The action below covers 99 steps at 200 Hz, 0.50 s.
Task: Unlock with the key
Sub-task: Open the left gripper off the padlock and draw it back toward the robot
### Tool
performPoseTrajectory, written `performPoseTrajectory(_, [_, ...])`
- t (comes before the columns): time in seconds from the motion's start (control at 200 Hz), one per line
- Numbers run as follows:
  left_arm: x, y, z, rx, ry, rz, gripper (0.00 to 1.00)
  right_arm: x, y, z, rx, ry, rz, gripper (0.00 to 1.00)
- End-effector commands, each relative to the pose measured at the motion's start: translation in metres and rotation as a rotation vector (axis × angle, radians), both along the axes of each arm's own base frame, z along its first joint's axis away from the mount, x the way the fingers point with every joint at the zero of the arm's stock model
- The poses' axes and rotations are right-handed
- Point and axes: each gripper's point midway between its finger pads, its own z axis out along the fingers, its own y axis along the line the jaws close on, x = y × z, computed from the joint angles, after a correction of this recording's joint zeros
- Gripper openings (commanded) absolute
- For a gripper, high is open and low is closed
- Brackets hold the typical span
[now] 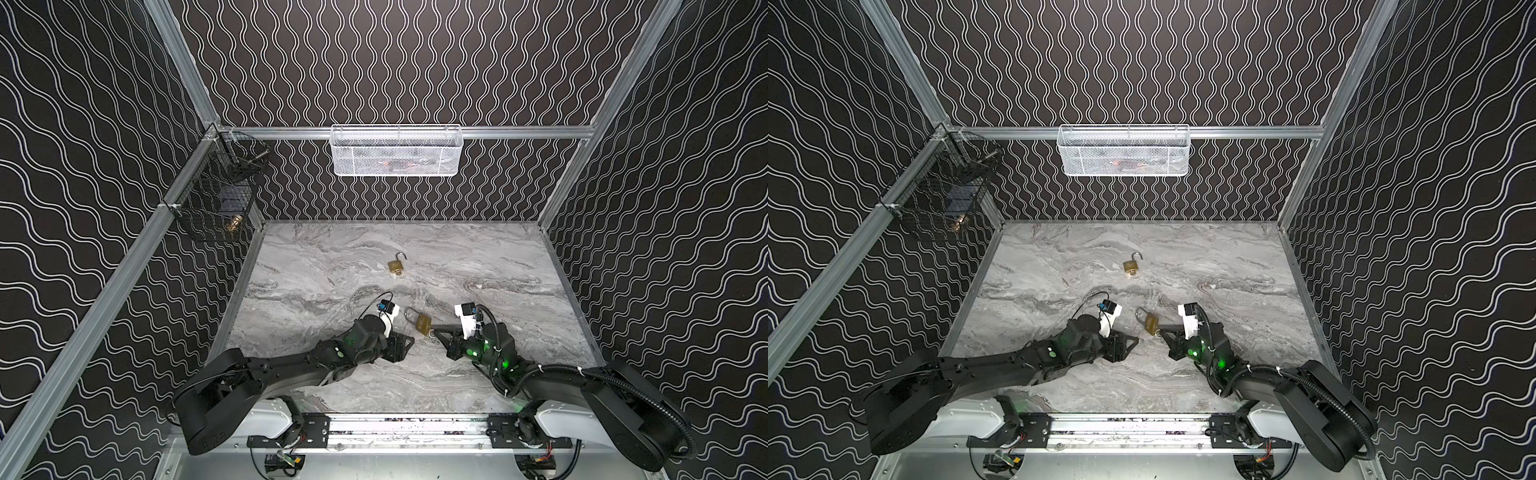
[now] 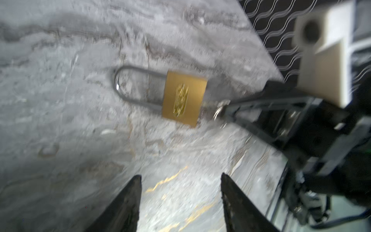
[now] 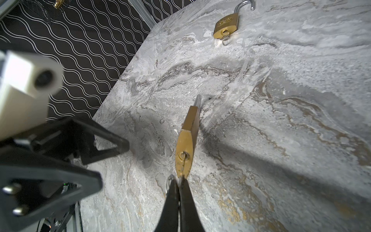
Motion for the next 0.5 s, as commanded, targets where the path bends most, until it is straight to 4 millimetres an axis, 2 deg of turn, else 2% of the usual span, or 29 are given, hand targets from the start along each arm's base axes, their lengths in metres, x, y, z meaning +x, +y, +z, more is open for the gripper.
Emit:
performPoseTrajectory(0.0, [-0.013, -0.021, 0.039, -0.138, -0.313, -0.162, 0.54, 0.007, 0.006, 0.022, 0.050, -0.073, 0.005, 0.00])
performPoseTrajectory(0.05, [-0.024, -0.019, 0.048, -0.137, -0.504, -0.217, 0.49, 0.007, 0.005, 0.022, 0.051, -0.072, 0.001, 0.00])
performPoseTrajectory(0.105, [-0.026, -0.018, 0.050, -0.076, -0.639, -0.267, 0.51, 0.008, 0.005, 0.023, 0.051, -0.071, -0.001, 0.00])
performPoseTrajectory(0.225, [-0.031, -0.033, 0.031, 0.192, -0.809, -0.476, 0.55, 0.009, 0.005, 0.023, 0.050, -0.070, -0.003, 0.00])
performPoseTrajectory(0.325, [-0.010, -0.030, 0.026, 0.357, -0.957, -0.429, 0.61, 0.010, 0.004, 0.023, 0.045, -0.067, -0.012, 0.00])
performPoseTrajectory(0.43, [-0.004, -0.037, 0.013, 0.449, -1.041, -0.455, 0.65, 0.012, 0.004, 0.023, 0.044, -0.065, -0.018, 0.00])
performPoseTrajectory(0.49, [0.003, -0.036, 0.009, 0.475, -1.062, -0.414, 0.67, 0.013, 0.005, 0.023, 0.039, -0.064, -0.016, 0.00])
